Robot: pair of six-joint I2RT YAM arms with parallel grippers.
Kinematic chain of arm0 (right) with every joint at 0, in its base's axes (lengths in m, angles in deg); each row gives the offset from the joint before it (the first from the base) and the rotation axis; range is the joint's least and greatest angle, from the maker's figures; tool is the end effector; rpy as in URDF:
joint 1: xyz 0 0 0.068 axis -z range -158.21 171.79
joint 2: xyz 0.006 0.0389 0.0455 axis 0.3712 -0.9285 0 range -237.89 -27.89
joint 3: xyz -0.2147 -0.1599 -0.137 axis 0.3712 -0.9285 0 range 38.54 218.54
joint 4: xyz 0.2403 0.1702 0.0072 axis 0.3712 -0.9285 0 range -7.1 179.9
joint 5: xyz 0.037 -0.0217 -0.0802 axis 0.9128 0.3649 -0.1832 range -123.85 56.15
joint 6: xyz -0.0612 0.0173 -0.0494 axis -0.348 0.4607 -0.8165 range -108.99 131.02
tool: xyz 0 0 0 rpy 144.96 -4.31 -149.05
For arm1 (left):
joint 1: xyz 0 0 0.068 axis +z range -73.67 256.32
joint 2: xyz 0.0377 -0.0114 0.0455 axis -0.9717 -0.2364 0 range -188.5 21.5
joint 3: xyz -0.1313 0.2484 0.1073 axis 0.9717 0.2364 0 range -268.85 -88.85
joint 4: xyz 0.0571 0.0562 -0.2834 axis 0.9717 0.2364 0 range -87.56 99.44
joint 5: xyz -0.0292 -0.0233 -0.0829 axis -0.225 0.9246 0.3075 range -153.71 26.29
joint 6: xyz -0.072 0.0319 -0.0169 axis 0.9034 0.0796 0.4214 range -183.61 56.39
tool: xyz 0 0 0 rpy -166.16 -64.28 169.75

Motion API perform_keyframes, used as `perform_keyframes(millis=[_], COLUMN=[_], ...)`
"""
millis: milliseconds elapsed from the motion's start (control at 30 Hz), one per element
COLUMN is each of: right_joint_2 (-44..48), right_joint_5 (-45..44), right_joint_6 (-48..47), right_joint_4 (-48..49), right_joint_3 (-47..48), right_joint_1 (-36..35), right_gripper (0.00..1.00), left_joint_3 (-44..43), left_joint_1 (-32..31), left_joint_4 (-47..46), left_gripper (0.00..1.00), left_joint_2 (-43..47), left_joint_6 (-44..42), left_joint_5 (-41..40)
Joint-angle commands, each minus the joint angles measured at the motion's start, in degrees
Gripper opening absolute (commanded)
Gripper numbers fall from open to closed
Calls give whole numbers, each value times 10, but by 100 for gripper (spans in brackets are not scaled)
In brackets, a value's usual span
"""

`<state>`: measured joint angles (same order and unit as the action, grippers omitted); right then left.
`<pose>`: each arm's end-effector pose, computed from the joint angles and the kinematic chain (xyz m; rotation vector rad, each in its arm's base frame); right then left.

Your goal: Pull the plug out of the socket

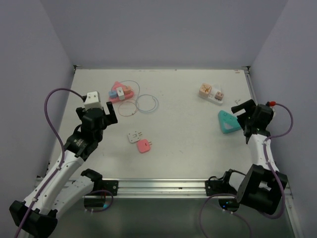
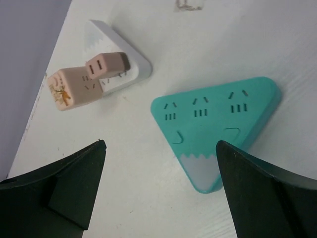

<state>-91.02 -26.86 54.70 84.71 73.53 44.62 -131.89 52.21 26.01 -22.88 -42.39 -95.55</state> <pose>0.2637 -0.1017 0.2168 1.1282 1.8506 0.3415 0.2093 -0.0535 0.3156 -0.2985 1.9138 0.0327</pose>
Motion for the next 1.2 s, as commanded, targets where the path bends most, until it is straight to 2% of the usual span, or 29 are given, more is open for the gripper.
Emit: perform_keyframes(millis=[0, 200, 500, 633, 900, 1167], right_joint_2=[-15, -130, -325, -377, -433, -415], right_joint_5=[-14, -1, 15, 14, 36, 59], right_joint_6=[-65, -103, -165, -177, -199, -193], right_joint_4=[33, 48, 36, 26, 16, 18], right_joint_3=[61, 177, 330, 383, 405, 376], right_joint_1=[-60, -106, -133, -138, -156, -205], right_gripper=[96, 92, 87, 85, 82, 76], left_joint_3=[5, 12, 11, 11, 11, 11], left_joint_1=[4, 4, 4, 4, 4, 4], left_joint_4=[-20, -23, -24, -25, -26, -24], left_gripper=[100, 100, 100, 100, 99, 100], left_joint_2=[-3, -11, -32, -38, -41, -39], left_joint_6=[-13, -11, -9, -10, -10, -10], left_joint_5=[8, 17, 27, 31, 35, 35])
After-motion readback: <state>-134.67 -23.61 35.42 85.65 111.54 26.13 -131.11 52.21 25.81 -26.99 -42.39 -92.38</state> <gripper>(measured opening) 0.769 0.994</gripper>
